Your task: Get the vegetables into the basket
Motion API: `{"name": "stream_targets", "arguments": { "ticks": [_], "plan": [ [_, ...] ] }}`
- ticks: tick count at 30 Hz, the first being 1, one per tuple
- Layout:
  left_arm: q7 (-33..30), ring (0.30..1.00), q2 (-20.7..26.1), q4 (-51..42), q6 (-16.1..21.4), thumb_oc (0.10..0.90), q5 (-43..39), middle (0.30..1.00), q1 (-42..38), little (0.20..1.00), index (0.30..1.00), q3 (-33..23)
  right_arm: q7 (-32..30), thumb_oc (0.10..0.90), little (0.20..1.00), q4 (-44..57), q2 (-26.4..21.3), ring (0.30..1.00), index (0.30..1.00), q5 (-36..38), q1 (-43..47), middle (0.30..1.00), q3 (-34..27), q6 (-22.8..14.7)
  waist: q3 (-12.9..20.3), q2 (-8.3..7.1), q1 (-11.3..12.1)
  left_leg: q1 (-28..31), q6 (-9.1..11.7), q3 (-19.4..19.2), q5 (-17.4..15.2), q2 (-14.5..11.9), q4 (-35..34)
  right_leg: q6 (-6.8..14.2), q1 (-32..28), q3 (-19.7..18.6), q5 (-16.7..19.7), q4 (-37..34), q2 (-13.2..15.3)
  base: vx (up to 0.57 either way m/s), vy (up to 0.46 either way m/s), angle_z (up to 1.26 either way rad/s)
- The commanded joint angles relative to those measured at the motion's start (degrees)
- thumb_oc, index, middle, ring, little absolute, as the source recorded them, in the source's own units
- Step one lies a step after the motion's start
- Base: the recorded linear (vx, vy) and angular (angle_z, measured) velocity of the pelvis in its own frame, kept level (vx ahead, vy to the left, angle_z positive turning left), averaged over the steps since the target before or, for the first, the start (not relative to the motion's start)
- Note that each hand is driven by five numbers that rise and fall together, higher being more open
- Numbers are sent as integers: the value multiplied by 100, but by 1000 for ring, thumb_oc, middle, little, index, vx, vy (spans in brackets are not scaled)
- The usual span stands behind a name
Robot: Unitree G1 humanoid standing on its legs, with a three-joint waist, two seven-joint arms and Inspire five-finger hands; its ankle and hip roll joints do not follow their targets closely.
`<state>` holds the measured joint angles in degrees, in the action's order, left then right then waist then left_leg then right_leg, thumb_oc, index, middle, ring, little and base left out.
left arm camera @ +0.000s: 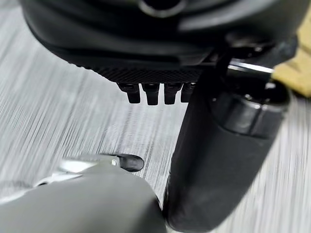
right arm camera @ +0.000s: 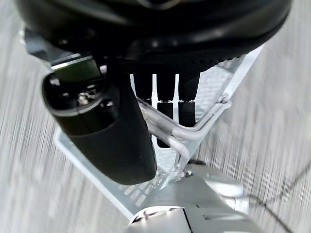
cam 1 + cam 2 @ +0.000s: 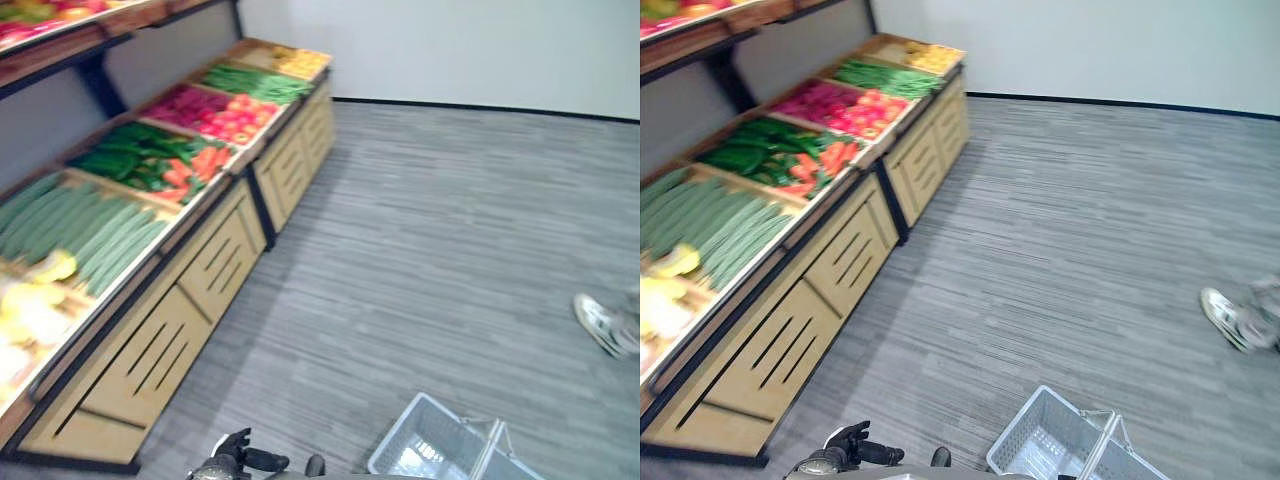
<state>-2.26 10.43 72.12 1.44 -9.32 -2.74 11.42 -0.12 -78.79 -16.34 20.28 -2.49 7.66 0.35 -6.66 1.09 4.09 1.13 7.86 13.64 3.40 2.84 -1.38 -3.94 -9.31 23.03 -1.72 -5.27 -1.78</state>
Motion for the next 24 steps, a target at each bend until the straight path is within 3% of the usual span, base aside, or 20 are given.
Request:
{"name": "stream_targets", "arguments": {
  "ticks": [1, 2, 4, 6, 9, 13, 15, 16, 19, 20, 21, 22, 23, 24],
  "plan": [
    [-70, 1000, 196, 243, -77, 900, 104, 1000, -2, 1000, 1000, 246, 4, 400, 300, 274, -122, 300, 300, -26, 177, 300, -208, -217, -123, -139, 310, -46, -244, 316, 152, 71, -26, 604, 219, -357, -706, 1040, 305, -85, 42, 161],
    [-78, 1000, 184, 237, -71, 900, 91, 1000, -21, 1000, 1000, 264, -18, 400, 300, 368, -159, 300, 300, 50, 214, 300, -259, -261, -169, -137, 262, -271, -239, 107, 204, 31, 82, 625, 264, -55, -743, 1124, 385, -153, 89, 161],
    [-93, 1000, 170, 185, -81, 900, 44, 1000, -40, 1000, 1000, 188, -42, 400, 300, 523, -228, 300, 300, 26, 340, 300, -267, -294, -257, -163, 246, -469, -363, -1109, 175, -300, 264, 693, 290, 318, -752, 1228, 557, -139, 112, 172],
    [-79, 1000, 208, 176, -70, 900, 91, 1000, -42, 1000, 1000, 149, -54, 400, 300, 603, -231, 300, 300, 38, 377, 300, -274, -315, -270, -280, 214, -500, -310, -2272, -5, -656, 567, 772, 160, 701, -830, 1252, 708, -14, 58, 167],
    [-67, 1000, 216, 161, -72, 900, 57, 1000, -91, 1000, 1000, 93, -68, 400, 300, 686, -207, 300, 300, 144, 412, 300, -321, -303, -184, -309, 198, -534, -209, -3002, -2, -949, 683, 797, 33, 1232, -708, 1231, 920, -20, 121, 112],
    [-53, 1000, 190, 184, -76, 900, 56, 1000, -82, 1000, 1000, 85, -52, 400, 300, 679, -131, 300, 300, 182, 378, 300, -322, -279, -63, -281, 218, -570, -150, -3187, 139, -965, 559, 792, -152, 1547, -681, 1224, 1037, 83, 139, 169],
    [-45, 1000, 186, 245, -84, 900, 45, 1000, -59, 1000, 1000, 41, -30, 400, 300, 687, -76, 300, 300, 147, 374, 300, -295, -259, 11, -260, 235, -506, -210, -2962, 80, -825, 353, 803, -233, 1541, -736, 1335, 1128, 257, 276, 73],
    [-40, 1000, 183, 354, -102, 900, 100, 1000, -60, 1000, 1000, 28, -24, 400, 300, 601, 12, 300, 300, 91, 392, 300, -295, -239, 119, -238, 290, -300, -394, -2685, -110, -567, 188, 827, -330, 1497, -712, 1738, 1423, 304, 329, 66],
    [-40, 1000, 185, 355, -101, 900, 100, 1000, -61, 1000, 1000, 30, -23, 400, 300, 599, 14, 300, 300, 91, 393, 300, -298, -241, 108, -251, 279, -283, -412, -2678, -114, -536, 178, 853, -329, 1504, -730, 1793, 1469, 183, 225, 57],
    [-70, 1000, 274, 310, -105, 900, 151, 1000, -177, 1000, 1000, 156, -24, 400, 300, 598, 62, 300, 300, 143, 320, 300, -332, -230, -110, -174, -113, 150, -880, -2093, -336, 20, 27, 1056, 408, 250, 526, 3774, 2077, 307, 438, 56],
    [-82, 1000, 304, 283, -98, 900, 113, 1000, -230, 1000, 1000, 173, -27, 400, 300, 616, 86, 300, 300, 179, 358, 300, -305, -239, -205, -125, -234, 203, -905, -1919, -273, 21, -47, 1019, 806, -416, 564, 4105, 1865, 247, 443, 105],
    [-96, 1000, 323, 255, -90, 900, 103, 1000, -272, 1000, 1000, 195, -39, 400, 300, 572, 118, 300, 300, 222, 383, 300, -287, -229, -227, -14, -325, 145, -916, -1749, -126, -65, -99, 876, 1155, -1007, 495, 4148, 1474, -10, 45, 163],
    [-101, 1000, 322, 252, -90, 900, 115, 1000, -283, 1000, 1000, 215, -37, 400, 300, 559, 135, 300, 300, 262, 392, 300, -278, -229, -211, 13, -376, 183, -891, -1650, -96, -93, -167, 806, 1309, -1313, 300, 4096, 1211, -5, 11, 161],
    [-101, 1000, 320, 252, -90, 900, 115, 1000, -285, 1000, 1000, 215, -37, 400, 300, 558, 133, 300, 300, 263, 394, 300, -278, -229, -197, 28, -373, 163, -888, -1651, -92, -110, -165, 800, 1320, -1309, 319, 4074, 1193, 217, -53, 91]
  ]
}}
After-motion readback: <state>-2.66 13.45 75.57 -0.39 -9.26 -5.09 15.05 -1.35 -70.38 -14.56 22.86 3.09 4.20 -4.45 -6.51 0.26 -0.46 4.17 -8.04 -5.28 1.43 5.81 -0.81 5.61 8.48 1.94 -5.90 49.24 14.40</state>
